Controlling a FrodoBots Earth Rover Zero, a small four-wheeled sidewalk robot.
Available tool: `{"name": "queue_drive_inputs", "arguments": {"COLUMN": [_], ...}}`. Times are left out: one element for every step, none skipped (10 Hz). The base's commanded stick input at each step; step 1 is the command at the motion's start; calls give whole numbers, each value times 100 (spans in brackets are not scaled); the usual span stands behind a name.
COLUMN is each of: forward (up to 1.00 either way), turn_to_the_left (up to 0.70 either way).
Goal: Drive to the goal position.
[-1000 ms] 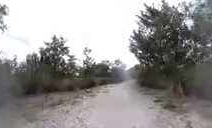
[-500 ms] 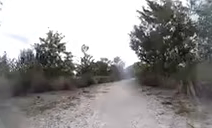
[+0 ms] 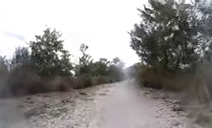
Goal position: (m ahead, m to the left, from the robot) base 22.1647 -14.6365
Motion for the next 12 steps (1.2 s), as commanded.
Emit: {"name": "queue_drive_inputs", "arguments": {"forward": [60,60,60,60,60,60,60,60,60,60,60,60], "turn_to_the_left": [0,0,0,0,0,0,0,0,0,0,0,0]}}
